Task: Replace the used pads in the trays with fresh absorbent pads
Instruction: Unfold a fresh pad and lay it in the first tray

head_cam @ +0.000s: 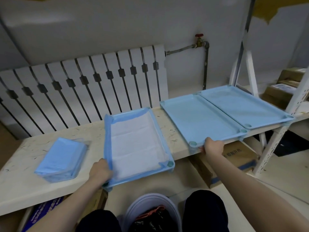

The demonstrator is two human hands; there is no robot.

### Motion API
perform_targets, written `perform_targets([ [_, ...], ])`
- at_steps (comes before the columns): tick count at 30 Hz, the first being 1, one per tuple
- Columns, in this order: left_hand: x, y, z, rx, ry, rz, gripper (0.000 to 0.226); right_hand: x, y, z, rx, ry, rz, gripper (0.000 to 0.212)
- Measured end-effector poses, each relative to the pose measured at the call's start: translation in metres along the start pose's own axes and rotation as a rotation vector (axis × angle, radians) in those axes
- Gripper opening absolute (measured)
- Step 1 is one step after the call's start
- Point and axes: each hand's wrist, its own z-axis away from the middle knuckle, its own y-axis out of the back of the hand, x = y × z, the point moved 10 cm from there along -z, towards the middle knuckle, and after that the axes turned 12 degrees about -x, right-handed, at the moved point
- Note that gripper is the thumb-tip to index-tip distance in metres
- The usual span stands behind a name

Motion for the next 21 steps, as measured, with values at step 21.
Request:
perform_targets([
  [21,0.117,0.019,0.013,0.098,-0.321,0.51,0.046,-0.047,-0.043,0.057,-0.366,0.241,-0.18,0.027],
])
